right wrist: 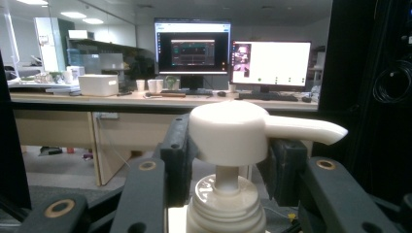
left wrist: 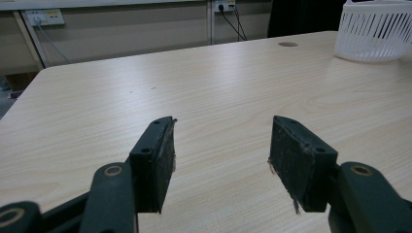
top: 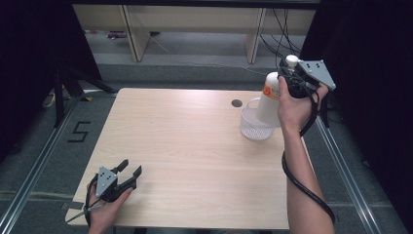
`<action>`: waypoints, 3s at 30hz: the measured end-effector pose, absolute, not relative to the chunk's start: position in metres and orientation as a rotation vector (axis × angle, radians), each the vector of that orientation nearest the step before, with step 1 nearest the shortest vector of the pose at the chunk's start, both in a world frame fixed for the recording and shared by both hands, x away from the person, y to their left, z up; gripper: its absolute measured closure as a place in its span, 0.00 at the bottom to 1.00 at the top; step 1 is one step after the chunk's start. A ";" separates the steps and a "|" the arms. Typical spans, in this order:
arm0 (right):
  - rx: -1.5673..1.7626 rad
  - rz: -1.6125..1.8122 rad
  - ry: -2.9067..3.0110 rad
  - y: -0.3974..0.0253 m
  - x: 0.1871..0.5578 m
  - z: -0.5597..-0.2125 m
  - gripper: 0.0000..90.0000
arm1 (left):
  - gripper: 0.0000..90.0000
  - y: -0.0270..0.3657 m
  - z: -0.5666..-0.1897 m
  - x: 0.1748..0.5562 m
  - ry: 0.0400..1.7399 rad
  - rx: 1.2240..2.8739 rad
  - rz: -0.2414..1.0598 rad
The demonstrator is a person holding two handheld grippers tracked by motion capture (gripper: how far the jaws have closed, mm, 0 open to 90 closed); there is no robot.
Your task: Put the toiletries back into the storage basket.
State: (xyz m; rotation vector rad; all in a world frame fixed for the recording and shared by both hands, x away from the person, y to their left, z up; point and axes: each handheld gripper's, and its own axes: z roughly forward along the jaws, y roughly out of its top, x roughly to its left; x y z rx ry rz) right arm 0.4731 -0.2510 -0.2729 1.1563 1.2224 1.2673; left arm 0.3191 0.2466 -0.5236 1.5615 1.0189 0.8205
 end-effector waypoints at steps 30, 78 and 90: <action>1.178 1.265 1.256 -0.244 0.499 -0.285 0.67 | 0.46 0.246 -0.524 0.319 1.016 1.564 0.821; 1.208 1.247 1.300 -0.241 0.514 -0.306 0.67 | 0.46 0.246 -0.524 0.319 1.012 1.567 0.822; 1.224 1.240 1.317 -0.239 0.516 -0.314 0.66 | 0.46 0.246 -0.524 0.318 1.011 1.568 0.821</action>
